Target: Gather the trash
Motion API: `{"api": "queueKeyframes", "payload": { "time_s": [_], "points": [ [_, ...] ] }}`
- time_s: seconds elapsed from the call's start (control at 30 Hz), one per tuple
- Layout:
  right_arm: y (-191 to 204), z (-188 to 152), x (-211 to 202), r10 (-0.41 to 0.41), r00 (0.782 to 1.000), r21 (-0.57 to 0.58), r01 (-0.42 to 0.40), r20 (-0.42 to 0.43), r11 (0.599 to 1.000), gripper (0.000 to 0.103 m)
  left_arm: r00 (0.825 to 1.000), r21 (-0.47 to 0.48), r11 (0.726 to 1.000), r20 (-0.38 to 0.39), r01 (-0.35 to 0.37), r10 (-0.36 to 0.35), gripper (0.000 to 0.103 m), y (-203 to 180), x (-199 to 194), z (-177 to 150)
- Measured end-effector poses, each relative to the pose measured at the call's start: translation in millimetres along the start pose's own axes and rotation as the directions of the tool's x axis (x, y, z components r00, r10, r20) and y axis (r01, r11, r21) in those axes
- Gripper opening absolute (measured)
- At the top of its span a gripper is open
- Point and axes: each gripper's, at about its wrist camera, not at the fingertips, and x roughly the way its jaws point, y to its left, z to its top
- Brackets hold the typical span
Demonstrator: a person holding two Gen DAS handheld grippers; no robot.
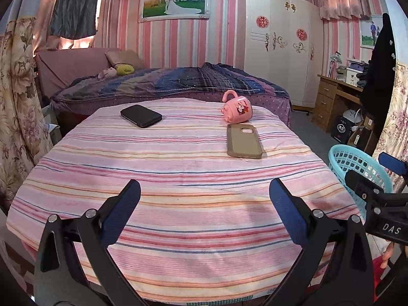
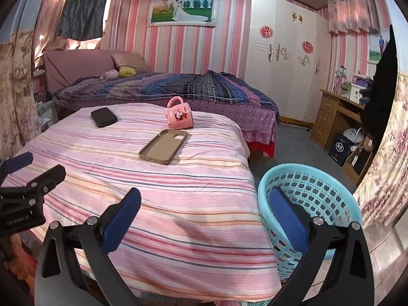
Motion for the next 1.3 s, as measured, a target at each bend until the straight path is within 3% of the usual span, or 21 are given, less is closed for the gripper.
{"api": "queueKeyframes", "payload": {
  "time_s": [1.3],
  "points": [
    [2.1,15.8,-8.1,-0.067,0.997,0.014,0.066,0.036,0.998,0.098,0.996,0.010,1.000,0.092,-0.019,0.018,0.098,6.1,-19.7,9.4]
  ]
}}
